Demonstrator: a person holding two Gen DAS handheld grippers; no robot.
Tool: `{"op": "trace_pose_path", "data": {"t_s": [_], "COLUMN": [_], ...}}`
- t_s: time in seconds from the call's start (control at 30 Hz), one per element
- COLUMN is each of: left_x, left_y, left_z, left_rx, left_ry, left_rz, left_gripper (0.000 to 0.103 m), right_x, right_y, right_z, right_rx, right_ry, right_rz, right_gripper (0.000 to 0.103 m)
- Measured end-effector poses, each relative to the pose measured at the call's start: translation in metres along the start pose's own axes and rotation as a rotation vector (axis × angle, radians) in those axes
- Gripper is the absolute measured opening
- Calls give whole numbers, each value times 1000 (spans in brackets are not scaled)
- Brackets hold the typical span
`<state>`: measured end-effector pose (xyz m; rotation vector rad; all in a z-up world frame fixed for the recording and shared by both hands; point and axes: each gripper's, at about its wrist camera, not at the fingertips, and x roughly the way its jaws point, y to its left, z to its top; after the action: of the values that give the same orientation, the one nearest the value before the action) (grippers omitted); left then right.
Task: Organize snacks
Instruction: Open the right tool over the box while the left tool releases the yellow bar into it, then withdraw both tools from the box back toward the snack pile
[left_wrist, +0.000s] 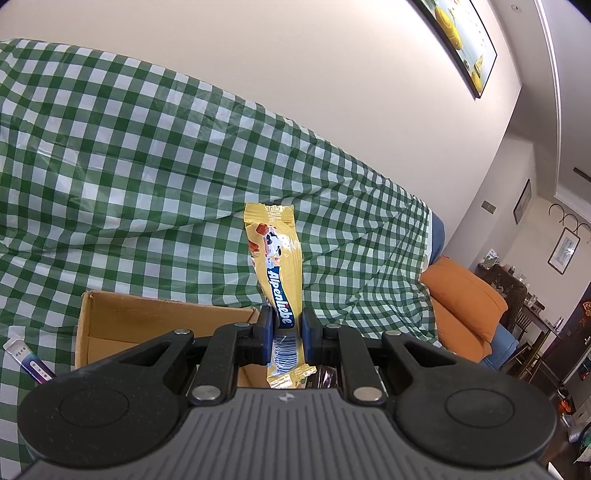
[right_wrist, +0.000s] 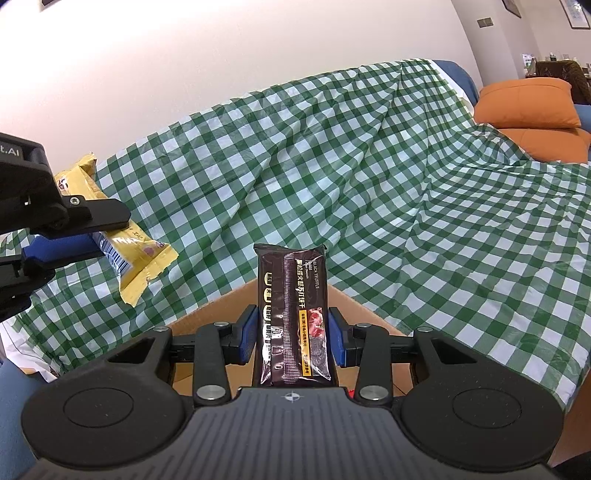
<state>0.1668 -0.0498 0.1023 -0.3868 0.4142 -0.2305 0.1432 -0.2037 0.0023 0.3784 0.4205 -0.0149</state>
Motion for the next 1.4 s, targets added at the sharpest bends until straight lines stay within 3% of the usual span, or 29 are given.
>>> {"op": "trace_pose_path", "data": {"t_s": [0.47,0.5,0.6,0.67,0.87,1.17,1.4], "left_x": [2,1,1,-1,-18,-62,-88], "left_y": [-5,-5,-3,-1,12,74,150], "left_z": [0,0,1,1,-8,-47,-71], "left_rx": [4,4,-1,-5,7,-1,-21], "left_ry": [-2,-1,5,-1,-12,-1,14], "left_rz": [-21,-21,-20,-15,-26,-4,114], "left_gripper": [18,22,36,36,36,29,26], "right_x": [1,1,4,6,9,5,-6], "right_y": [1,1,4,5,8,16,31], "right_z": [4,5,2,0,-5,-15,-25], "right_rx": [-10,-14,-42,-51,-80,-148,-220], "right_ry": [-8,-6,19,32,44,36,17], "right_rz": [-5,-8,-26,-41,-55,-33,28], "right_gripper": [41,41,49,57,60,58,46]}}
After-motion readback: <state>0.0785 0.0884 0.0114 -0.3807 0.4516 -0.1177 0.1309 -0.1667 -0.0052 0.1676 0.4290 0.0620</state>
